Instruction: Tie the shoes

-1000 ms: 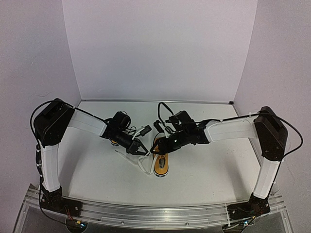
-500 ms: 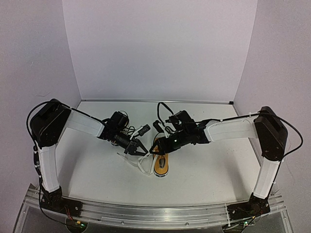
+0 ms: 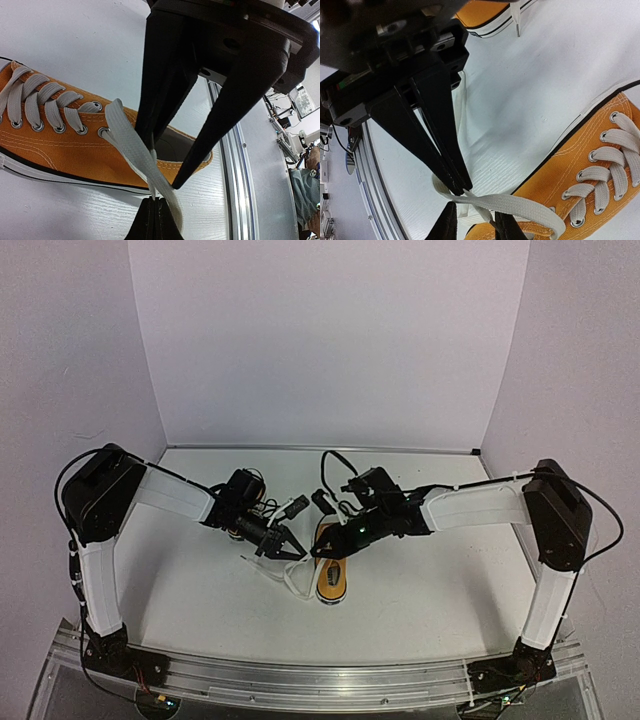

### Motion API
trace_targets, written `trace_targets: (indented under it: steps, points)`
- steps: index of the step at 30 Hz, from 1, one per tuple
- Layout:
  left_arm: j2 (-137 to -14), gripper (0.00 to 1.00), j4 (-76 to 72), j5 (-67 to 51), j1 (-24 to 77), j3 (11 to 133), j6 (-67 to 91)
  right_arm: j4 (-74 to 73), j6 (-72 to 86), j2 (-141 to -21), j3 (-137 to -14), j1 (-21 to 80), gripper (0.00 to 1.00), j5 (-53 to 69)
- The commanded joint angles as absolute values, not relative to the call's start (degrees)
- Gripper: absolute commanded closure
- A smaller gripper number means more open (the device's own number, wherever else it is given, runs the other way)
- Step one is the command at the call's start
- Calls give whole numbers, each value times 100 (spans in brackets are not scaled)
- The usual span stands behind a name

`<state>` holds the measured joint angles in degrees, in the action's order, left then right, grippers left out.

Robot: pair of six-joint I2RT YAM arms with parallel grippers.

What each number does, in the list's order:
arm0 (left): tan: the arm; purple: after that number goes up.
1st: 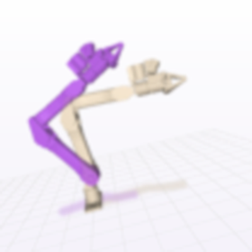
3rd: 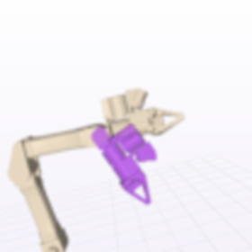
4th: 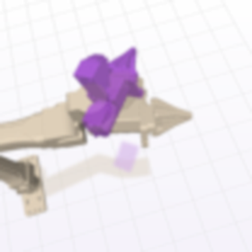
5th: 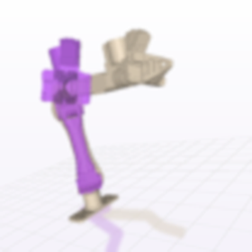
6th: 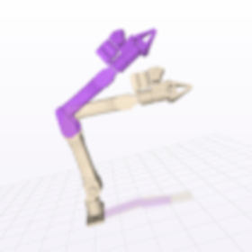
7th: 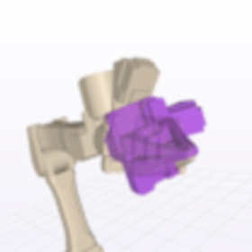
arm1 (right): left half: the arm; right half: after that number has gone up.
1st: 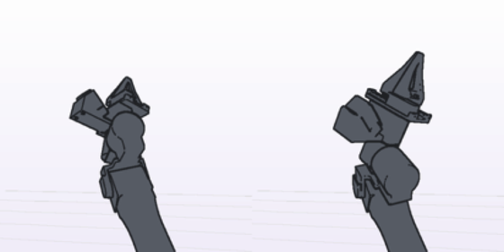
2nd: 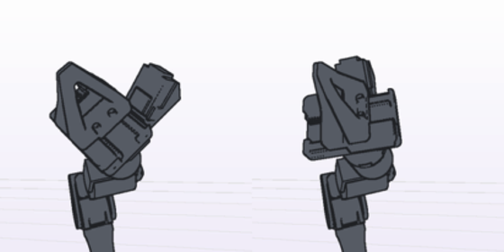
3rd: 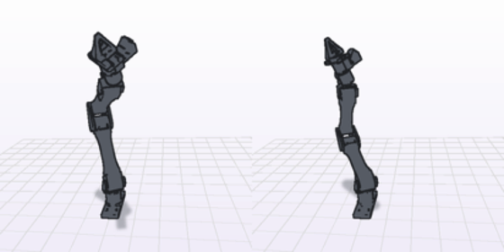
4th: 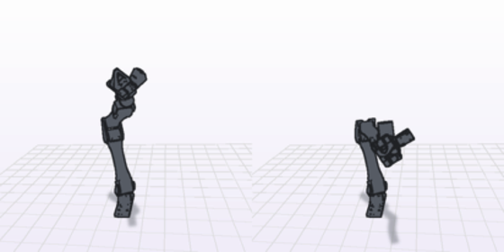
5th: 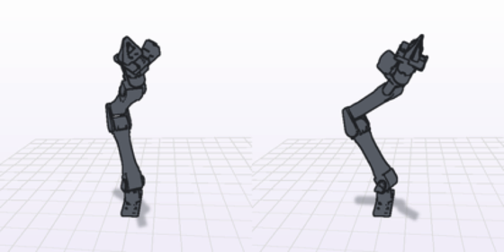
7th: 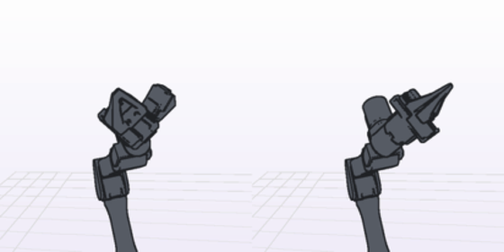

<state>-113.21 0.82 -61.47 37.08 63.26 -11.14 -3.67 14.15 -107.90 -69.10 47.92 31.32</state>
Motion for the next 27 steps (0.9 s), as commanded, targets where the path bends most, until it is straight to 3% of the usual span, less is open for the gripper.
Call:
trace_targets:
  steps: [1, 8, 15, 20, 27]
  points:
    - [-11200, 100, -146, -6304, 3721, 6411, -1236, -243, 1306, -10532, -6952, 4780, 84, 3318]
    - [-11228, 100, -132, -6306, 3700, 6435, -1265, -251, 1309, -10496, -6946, 4775, 99, 3397]
    - [-11232, 98, -59, -6239, 3662, 6450, -1274, -257, 1365, -10352, -6846, 4779, 100, 3356]
    - [-11066, 79, 236, -5679, 3625, 6442, -1228, -296, 1443, -10118, -6714, 4726, 100, 3151]
    - [-10169, 52, 419, -3630, 3474, 5943, -784, -409, 1475, -9702, -6433, 4392, 100, 2883]
